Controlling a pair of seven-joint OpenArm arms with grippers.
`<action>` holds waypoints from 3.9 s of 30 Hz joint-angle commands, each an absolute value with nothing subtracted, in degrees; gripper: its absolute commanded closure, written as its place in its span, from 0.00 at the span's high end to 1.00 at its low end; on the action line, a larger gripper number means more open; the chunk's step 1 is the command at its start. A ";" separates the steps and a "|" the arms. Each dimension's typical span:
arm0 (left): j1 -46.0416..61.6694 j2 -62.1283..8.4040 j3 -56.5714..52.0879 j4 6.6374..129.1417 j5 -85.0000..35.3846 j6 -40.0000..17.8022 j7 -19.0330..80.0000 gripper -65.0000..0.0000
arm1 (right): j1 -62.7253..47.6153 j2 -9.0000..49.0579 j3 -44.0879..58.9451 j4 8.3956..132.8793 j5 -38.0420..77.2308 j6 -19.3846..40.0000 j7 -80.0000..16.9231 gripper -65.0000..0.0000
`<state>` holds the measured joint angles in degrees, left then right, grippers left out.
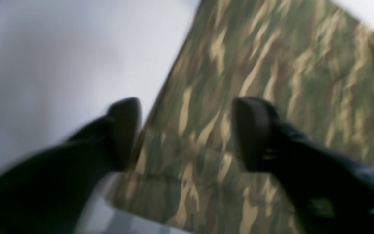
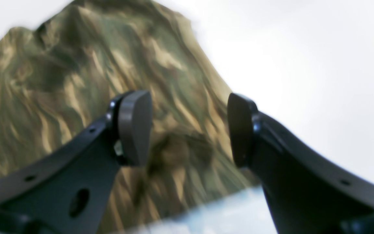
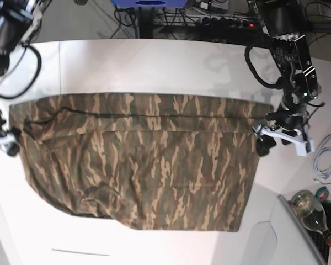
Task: Layout the t-shirt on the table in an organized manner, then fold the t-shirt properly
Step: 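Release the shoulder corners and regrasp the shirt edge with both grippers, then lift the shirt with both grippers and flick it to spread it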
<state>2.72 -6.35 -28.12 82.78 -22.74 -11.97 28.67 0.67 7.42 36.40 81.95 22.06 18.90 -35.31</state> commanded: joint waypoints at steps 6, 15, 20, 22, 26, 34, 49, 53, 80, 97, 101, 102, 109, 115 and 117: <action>10.42 -5.76 -32.13 92.79 -23.25 -16.84 27.65 0.87 | -11.65 1.89 37.32 98.95 23.34 24.22 -34.07 0.54; 14.90 -3.56 -39.43 77.93 -23.34 -27.38 20.18 0.87 | -19.38 -7.60 45.23 99.30 27.82 24.40 -34.07 0.54; 11.03 -3.56 -40.13 71.69 -23.25 -30.11 20.09 0.87 | -19.82 -5.49 44.88 92.09 35.82 24.40 -34.24 0.54; 9.36 -3.56 -40.04 69.67 -23.16 -30.11 20.00 0.87 | -19.65 -5.32 44.88 90.15 36.00 24.40 -34.15 0.54; 6.02 -3.65 -40.31 64.48 -23.16 -30.02 19.74 0.86 | -19.74 -5.05 44.97 89.01 36.09 24.40 -34.15 0.54; 2.95 -3.65 -39.96 60.00 -22.81 -29.67 19.74 0.76 | -19.82 -5.05 45.32 89.10 36.09 24.40 -34.24 0.54; 3.56 -3.74 -40.31 59.91 -22.81 -29.67 19.74 0.25 | -19.38 -5.05 45.41 87.43 36.26 24.40 -34.33 0.54; 3.56 -3.82 -40.31 59.91 -22.81 -29.67 20.00 0.00 | -17.89 -5.41 47.78 83.91 36.35 24.40 -34.33 0.55; 3.74 -4.79 -39.96 63.78 -22.81 -27.21 20.62 0.00 | -0.66 2.51 50.24 67.82 36.18 24.13 -36.97 0.02; 11.03 -4.70 -40.40 91.47 -22.90 -24.57 39.52 0.00 | -3.30 1.54 50.15 88.84 36.09 15.25 -60.53 0.02; 6.81 -5.05 -39.87 91.03 -22.73 -24.57 39.69 0.00 | 0.48 3.12 50.15 88.66 35.82 14.99 -60.53 0.02; 5.76 -5.05 -39.78 90.86 -22.64 -24.48 39.69 0.00 | 1.80 3.56 50.07 87.96 35.82 14.81 -60.53 0.02; -10.33 -5.05 -31.08 83.38 -11.56 -21.32 39.69 0.00 | 17.54 12.35 44.18 69.32 35.74 11.74 -57.01 0.02; -32.57 -5.05 -22.46 66.77 -4.62 -21.23 39.34 0.00 | 34.95 20.53 27.21 49.27 35.82 11.91 -41.71 0.02; -39.69 -4.88 -21.14 61.14 -2.86 -21.23 39.08 0.00 | 40.22 22.37 22.81 45.58 35.91 12.09 -38.37 0.02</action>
